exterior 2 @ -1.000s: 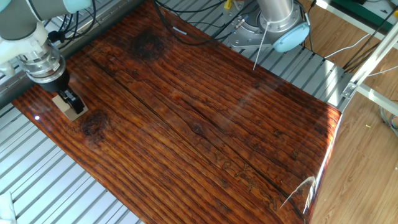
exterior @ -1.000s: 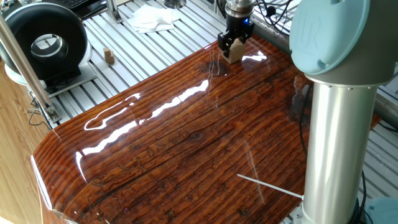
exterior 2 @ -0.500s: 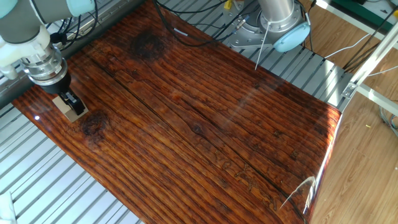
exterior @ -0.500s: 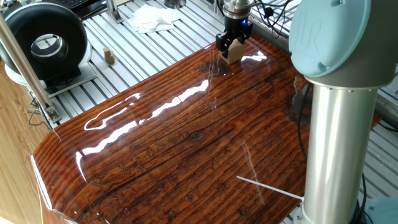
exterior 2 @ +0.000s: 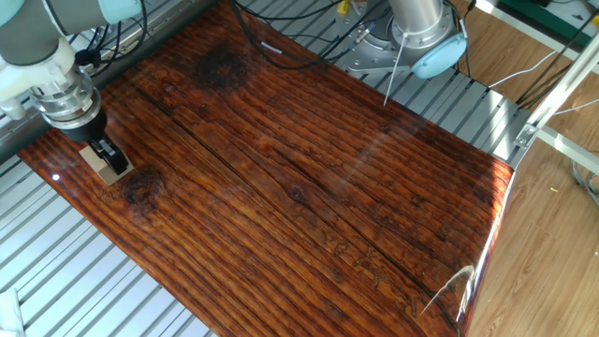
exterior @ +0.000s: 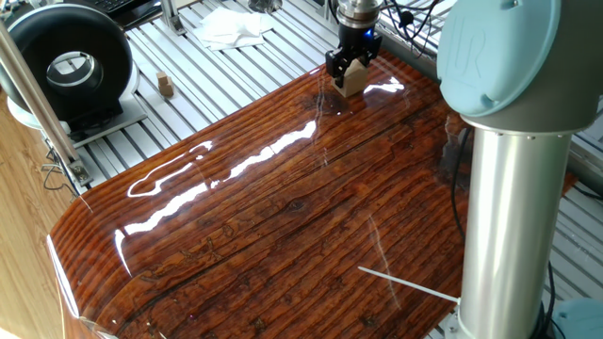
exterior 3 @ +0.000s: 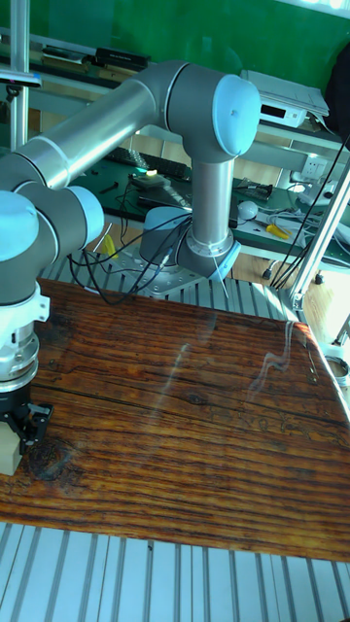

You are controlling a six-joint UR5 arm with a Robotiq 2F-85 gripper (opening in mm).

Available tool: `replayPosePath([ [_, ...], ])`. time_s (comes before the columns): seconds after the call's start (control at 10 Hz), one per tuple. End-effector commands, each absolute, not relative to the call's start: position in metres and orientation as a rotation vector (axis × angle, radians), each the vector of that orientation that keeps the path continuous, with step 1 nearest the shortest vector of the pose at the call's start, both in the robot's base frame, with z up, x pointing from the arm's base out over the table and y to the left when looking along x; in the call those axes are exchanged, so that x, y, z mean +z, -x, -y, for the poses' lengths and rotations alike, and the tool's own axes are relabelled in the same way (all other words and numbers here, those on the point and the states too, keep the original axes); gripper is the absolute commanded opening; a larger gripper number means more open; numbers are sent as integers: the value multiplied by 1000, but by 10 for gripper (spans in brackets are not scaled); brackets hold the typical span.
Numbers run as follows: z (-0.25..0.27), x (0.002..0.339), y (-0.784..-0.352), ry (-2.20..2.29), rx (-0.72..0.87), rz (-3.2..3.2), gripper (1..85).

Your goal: Hold a small block with the gripper and sweep it from left to right on the table

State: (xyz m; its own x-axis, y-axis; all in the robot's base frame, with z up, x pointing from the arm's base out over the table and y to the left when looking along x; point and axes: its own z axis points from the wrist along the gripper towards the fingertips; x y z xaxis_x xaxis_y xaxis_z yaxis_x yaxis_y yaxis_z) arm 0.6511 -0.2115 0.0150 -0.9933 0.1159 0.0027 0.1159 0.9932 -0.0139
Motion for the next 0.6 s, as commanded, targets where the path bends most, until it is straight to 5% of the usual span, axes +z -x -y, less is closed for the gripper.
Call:
replayPosePath([
  [0.0,208,12,-652,196,8,3140,10],
  [0.5,198,19,-649,207,-74,3119,10],
])
